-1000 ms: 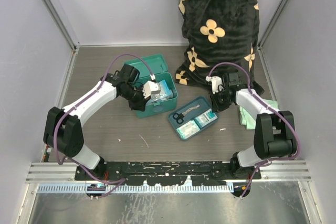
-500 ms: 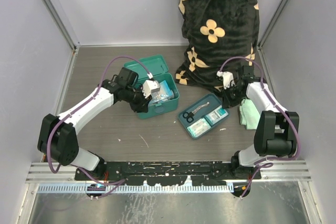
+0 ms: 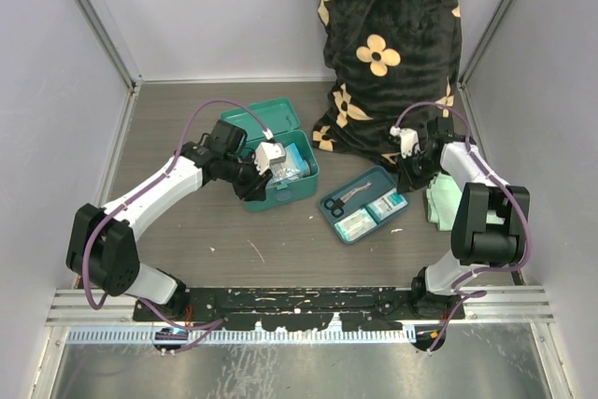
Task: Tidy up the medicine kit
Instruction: Pick up the medicine box compartment at the center of the board.
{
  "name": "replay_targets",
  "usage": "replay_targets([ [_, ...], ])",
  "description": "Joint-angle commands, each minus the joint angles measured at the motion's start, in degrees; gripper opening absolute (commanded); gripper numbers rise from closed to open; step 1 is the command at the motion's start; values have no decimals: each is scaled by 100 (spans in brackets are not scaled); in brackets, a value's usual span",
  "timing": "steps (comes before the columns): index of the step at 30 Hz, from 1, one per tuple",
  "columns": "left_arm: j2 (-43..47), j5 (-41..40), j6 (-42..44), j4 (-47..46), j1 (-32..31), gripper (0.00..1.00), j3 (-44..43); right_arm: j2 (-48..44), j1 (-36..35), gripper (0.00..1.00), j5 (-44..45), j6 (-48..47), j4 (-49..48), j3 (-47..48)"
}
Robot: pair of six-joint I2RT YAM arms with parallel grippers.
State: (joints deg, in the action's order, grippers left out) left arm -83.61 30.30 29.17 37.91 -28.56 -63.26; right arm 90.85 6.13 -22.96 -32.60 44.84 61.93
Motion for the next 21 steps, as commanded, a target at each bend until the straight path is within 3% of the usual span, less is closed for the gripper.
replay_targets([
  [1,55,141,8,-205,-27,32,-52,12,-6,2,-307,104,-494,-386],
  [16,60,57,10,-212,-27,36,-10,-85,-10,24,-116,-349,-970,-1023],
  [19,76,38,23,-208,-27,36,3,-61,-15,25,-77,-387,-984,-1025],
  [21,80,37,21,-212,-27,36,13,-52,-15,20,-55,-381,-986,-1010],
])
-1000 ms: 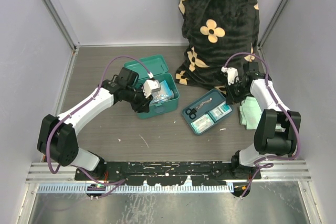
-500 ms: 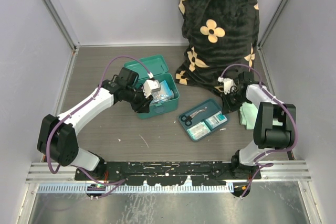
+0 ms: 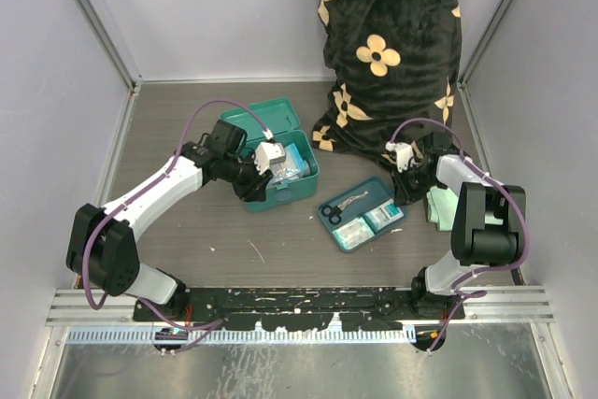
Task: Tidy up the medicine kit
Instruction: Pick up the medicine box compartment at the center of the board.
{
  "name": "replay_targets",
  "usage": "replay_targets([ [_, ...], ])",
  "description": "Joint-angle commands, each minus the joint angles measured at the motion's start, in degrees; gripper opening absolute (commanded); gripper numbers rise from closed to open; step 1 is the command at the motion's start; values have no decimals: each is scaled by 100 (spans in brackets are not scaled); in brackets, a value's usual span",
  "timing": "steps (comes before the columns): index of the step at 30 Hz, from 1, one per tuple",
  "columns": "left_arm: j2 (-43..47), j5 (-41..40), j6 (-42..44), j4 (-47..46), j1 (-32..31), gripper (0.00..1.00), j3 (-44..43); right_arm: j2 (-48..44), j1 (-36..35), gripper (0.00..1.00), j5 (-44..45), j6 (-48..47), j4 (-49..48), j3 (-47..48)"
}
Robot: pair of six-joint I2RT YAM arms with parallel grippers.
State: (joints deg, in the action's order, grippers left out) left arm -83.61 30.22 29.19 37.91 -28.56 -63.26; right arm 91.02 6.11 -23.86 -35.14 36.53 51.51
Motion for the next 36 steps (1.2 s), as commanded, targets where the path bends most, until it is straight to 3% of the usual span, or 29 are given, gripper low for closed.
replay_targets([
  [1,88,46,19,-207,-29,36,15,-69,-13,16,24,-119,-154,46],
  [8,86,135,0,-249,-27,36,44,-122,-9,1,0,-15,124,310],
  [17,82,547,80,-261,-173,34,164,-271,34,1,-87,316,914,1089],
  [25,106,569,162,-170,-280,24,138,19,325,1,-86,111,1532,1954],
  [29,161,650,353,-78,-283,14,148,195,485,1,-208,24,1975,2519],
  [36,221,897,864,218,-285,9,152,205,514,1,-360,184,2447,3232],
])
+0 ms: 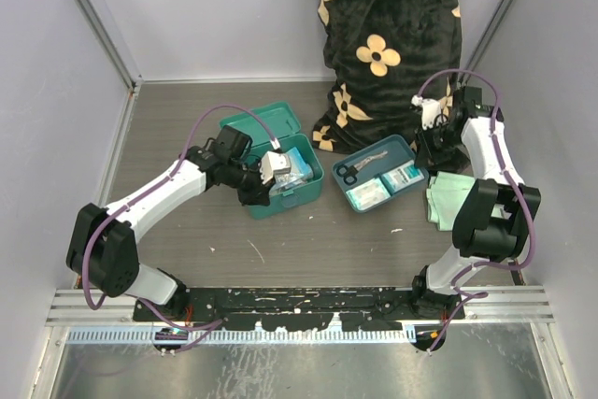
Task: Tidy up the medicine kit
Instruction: Pick up the medicine box compartment at the center of the board, then place the medicine box compartment inside the medicine box.
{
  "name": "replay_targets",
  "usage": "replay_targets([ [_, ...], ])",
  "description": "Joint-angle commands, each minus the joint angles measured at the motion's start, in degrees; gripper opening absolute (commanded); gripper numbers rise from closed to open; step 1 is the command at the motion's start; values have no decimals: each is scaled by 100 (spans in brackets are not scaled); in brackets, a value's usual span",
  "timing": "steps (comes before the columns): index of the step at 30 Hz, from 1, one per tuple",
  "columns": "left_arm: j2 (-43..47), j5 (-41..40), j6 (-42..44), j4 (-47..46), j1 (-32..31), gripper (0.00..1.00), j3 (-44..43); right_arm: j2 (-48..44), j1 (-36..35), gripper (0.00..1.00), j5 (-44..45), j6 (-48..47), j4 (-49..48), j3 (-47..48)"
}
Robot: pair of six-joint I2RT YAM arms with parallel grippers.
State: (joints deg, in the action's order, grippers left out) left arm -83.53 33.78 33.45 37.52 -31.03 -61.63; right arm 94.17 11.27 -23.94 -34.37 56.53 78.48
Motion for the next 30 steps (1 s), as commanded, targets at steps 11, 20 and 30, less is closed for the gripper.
replay_targets([
  [11,194,259,1252,678,-35,16,-297,-158,-61,1,-434,1120,640,1460],
  [20,202,-148,416,223,-26,63,-781,-330,-340,1,-261,2226,-5,1271],
  [30,-12,-1388,-2781,-11,-28,86,-2168,-463,-1548,1,108,3290,-848,921],
])
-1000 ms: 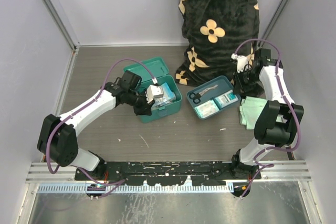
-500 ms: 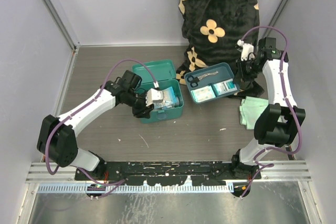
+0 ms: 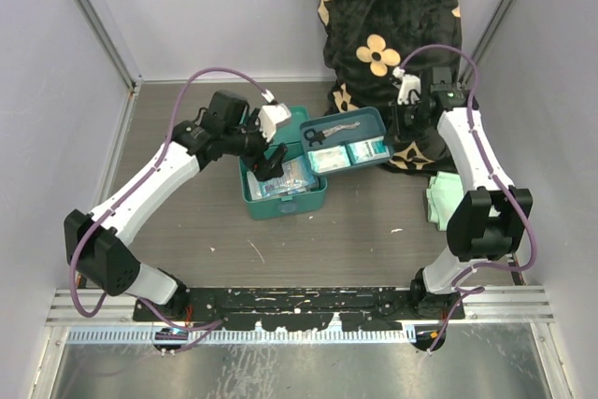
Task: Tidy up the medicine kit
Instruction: Place the medicine box compartment inside the medicine box.
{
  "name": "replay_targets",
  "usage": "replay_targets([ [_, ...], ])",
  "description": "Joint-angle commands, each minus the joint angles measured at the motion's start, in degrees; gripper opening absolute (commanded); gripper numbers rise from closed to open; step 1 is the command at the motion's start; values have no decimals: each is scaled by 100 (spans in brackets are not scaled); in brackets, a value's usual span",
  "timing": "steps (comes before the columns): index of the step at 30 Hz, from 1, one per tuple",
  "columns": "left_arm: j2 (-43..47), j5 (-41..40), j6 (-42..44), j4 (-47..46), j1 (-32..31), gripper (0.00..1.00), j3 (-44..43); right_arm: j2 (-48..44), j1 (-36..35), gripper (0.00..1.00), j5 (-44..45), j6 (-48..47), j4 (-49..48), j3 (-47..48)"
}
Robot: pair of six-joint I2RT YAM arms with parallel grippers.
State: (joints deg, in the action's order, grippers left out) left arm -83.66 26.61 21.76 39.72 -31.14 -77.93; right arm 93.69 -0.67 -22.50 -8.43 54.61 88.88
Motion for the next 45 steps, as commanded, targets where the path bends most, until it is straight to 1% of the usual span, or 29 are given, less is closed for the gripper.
replay_targets([
  [1,-8,-770,-1839,-210,-16,85,-581,-421,-428,1,-62,809,-747,-177],
  [4,-15,-981,-2559,-157,57,83,-674,-413,-702,1,-44,1068,-968,-330],
  [9,-14,-731,-3581,-320,376,79,-702,-435,-1091,1,-112,1497,-1366,-512],
  [11,-25,-659,-3957,-380,556,75,-690,-472,-1194,1,-187,1677,-1530,-575],
  [13,-88,-604,-4264,-391,773,69,-684,-479,-1299,1,-171,1790,-1620,-577],
  [15,-163,-342,-4737,-502,1008,62,-602,-469,-1390,1,-150,1896,-1720,-594],
  [17,-221,-154,-4971,-613,1153,53,-485,-437,-1457,1,-164,1994,-1770,-598],
  [19,-250,-115,-5065,-694,1209,48,-371,-414,-1525,1,-131,2067,-1820,-600],
  [21,-286,-32,-5152,-782,1255,44,-300,-405,-1588,1,-123,2133,-1881,-622],
  [29,-338,201,-5402,-1035,1452,44,-141,-417,-1798,1,-74,2227,-1965,-706],
  [35,-368,312,-5544,-1159,1523,27,5,-474,-1871,1,-142,2248,-1996,-704],
  [39,-340,328,-5560,-1186,1537,16,38,-479,-1908,1,-641,2273,-2123,-752],
  [45,-133,306,-5544,-1221,1618,0,265,-531,-1904,1,-1028,2287,-2226,-863],
])
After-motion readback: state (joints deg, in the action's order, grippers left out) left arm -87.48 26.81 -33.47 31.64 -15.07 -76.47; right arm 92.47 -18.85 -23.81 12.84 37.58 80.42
